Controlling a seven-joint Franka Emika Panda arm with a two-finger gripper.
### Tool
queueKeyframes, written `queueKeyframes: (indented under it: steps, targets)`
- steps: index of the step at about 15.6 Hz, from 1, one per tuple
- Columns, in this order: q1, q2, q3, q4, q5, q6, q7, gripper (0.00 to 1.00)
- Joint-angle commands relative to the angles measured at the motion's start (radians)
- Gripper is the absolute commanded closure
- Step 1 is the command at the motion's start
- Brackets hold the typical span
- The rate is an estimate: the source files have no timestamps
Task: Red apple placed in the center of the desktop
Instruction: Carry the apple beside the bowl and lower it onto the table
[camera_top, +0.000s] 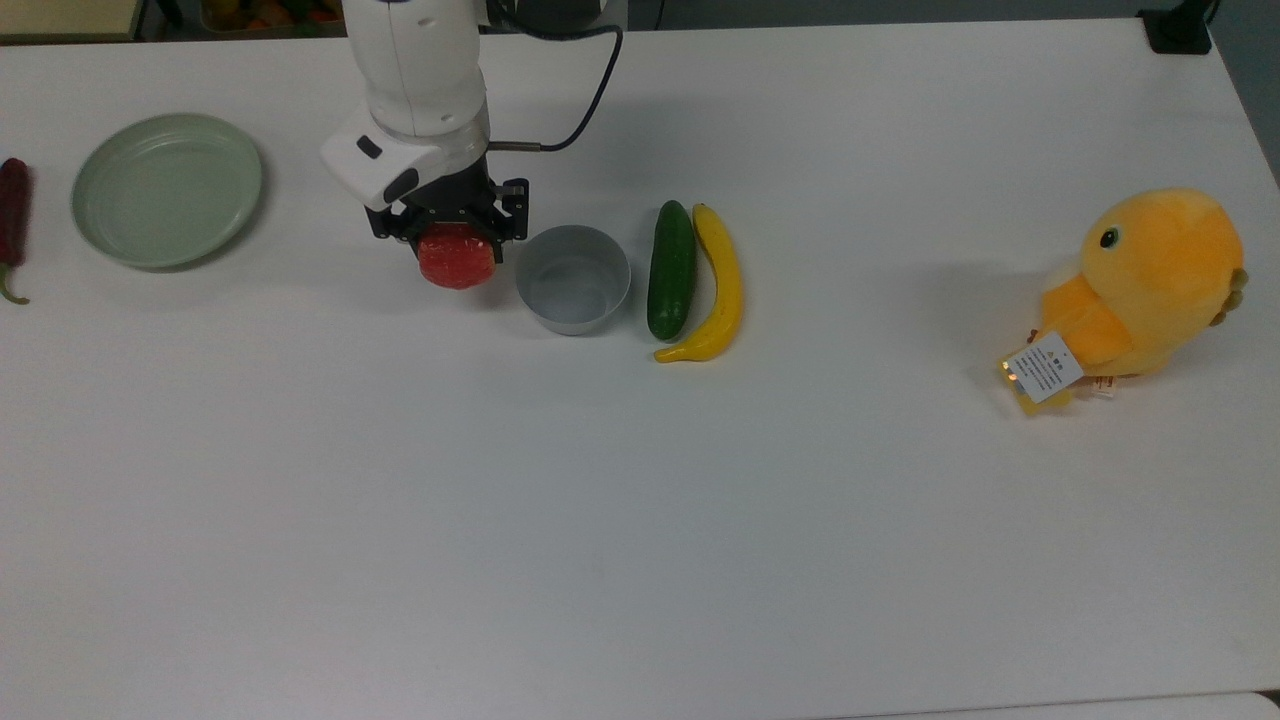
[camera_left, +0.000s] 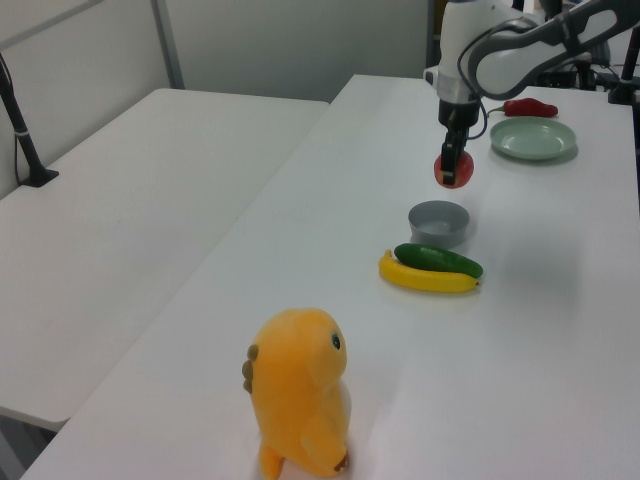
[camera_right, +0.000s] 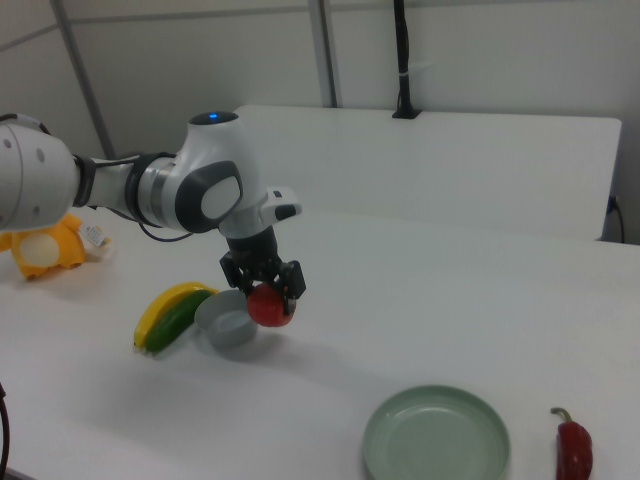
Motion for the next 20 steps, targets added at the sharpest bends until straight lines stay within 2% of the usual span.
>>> queueKeyframes:
  steps: [1,9,13,14,15,20]
  targets:
    - [-0.005,0.016,-0.005,-0.008,0.002,0.007,-0.014,0.3]
    - [-0.028,0.039,-0.006,-0.008,-0.011,0.01,-0.022,0.3]
    - [-0.028,0.047,-0.006,-0.006,-0.013,0.014,-0.022,0.24]
    - [-0.028,0.048,-0.006,-0.005,-0.011,0.014,-0.02,0.16]
    - [-0.028,0.048,-0.006,-0.005,-0.011,0.014,-0.02,0.0]
    - [-0.03,0.048,-0.006,0.0,-0.01,0.014,-0.02,0.0]
